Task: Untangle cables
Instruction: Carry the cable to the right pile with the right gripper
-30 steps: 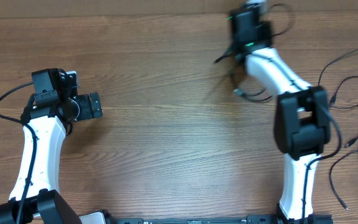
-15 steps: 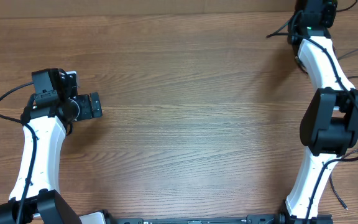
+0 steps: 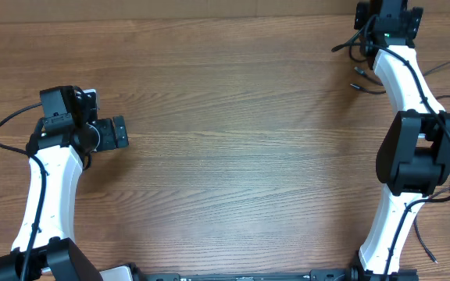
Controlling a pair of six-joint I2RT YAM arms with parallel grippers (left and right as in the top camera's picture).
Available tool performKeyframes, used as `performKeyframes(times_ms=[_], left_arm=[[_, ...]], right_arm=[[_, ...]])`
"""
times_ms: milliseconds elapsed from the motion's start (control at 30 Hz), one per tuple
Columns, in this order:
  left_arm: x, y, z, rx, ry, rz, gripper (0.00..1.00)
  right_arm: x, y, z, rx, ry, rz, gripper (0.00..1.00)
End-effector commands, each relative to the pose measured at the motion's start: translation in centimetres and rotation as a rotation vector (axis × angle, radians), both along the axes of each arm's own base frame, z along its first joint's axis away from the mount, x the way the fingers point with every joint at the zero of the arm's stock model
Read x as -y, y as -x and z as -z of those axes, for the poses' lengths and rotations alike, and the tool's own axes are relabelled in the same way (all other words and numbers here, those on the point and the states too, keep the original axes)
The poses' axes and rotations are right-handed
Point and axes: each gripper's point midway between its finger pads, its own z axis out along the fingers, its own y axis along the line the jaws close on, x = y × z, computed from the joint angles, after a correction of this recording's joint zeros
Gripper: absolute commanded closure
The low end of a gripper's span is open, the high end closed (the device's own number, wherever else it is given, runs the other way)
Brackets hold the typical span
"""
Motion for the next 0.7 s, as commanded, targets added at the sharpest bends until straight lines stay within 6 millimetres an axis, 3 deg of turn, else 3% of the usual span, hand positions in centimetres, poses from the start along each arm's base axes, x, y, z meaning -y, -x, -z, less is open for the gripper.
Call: performKeyframes(times_ms=[0, 167, 367, 567, 667], left_arm=[[0.0, -0.5, -1.4, 0.04, -0.007, 0.011, 0.0], [0.0, -0.5, -1.4, 0.04, -0.008, 0.011, 0.0], [0.0, -0.5, -1.4, 0.04, -0.007, 0.011, 0.0], [0.0, -0.5, -1.4, 0.04, -0.007, 0.011, 0.0], [0.0, -0.5, -1.4, 0.04, -0.007, 0.011, 0.0]], right_arm=[[-0.2, 0.5, -2.5, 0.021, 0.01, 0.022, 0.0], [-2.3, 2.4, -5.3, -0.008, 0.006, -0.011, 0.0], [-5.4, 6.7, -8.4, -0.023, -0.122, 0.015, 0.0], [-11.5, 12.2, -7.6, -0.165, -0.5, -0.074, 0.0], [-13.3, 14.7, -6.4, -0.262, -0.631, -0.072, 0.0]])
